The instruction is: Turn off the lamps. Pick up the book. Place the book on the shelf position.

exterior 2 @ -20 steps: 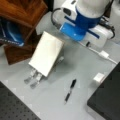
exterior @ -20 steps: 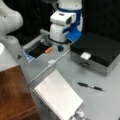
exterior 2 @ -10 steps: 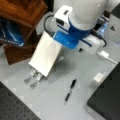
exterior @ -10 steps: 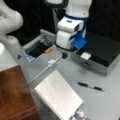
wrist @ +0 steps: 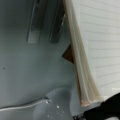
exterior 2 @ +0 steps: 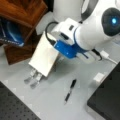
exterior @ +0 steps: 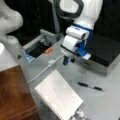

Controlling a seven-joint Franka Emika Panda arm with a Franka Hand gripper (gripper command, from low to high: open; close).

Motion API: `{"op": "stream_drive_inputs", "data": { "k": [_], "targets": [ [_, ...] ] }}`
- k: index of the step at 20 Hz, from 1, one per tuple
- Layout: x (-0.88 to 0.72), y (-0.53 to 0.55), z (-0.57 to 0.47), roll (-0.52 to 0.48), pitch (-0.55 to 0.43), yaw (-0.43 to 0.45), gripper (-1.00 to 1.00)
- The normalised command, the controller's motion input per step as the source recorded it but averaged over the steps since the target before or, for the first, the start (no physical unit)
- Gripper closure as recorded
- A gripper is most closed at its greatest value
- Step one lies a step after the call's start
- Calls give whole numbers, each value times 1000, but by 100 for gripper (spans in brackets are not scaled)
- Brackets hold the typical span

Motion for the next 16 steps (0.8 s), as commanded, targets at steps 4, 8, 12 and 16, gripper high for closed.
{"op": "stream_drive_inputs", "data": {
  "k": [4, 8, 12, 16],
  "targets": [
    [174, 148, -146, -586, 91, 45, -100],
    [145, 59, -34, -457, 97, 18, -100],
    [151, -25, -67, -408, 91, 26, -100],
    [157, -40, -93, -395, 129, 64, -100]
  ]
}}
